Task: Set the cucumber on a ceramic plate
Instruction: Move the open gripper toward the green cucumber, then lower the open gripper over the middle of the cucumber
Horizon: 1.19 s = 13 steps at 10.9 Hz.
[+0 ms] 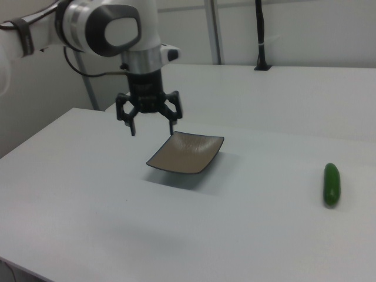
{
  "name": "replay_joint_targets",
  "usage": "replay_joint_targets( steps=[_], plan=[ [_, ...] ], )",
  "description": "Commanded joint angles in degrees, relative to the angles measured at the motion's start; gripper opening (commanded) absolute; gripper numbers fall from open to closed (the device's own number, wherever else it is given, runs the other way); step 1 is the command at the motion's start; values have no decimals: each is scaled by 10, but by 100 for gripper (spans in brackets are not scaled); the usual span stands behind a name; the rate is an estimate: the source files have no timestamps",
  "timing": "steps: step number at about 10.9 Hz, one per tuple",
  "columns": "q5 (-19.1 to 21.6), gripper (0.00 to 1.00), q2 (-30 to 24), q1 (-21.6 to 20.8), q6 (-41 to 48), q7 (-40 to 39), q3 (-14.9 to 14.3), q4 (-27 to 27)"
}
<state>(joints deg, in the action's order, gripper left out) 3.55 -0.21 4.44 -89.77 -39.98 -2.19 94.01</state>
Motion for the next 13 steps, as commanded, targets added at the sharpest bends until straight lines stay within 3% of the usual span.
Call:
replay_joint_targets(
  steps=[1, 5, 8, 11, 13],
  plan=[
    [-10, 100, 52, 39, -72, -14, -1, -25],
    [-4, 100, 137, 80, -248, 44, -10, -65],
    [4, 100, 226, 106, -320, 73, -18, -144],
    [3, 100, 291, 125, -434, 94, -19, -157],
    [3, 100, 352, 138, -476, 101, -23, -195]
  ],
)
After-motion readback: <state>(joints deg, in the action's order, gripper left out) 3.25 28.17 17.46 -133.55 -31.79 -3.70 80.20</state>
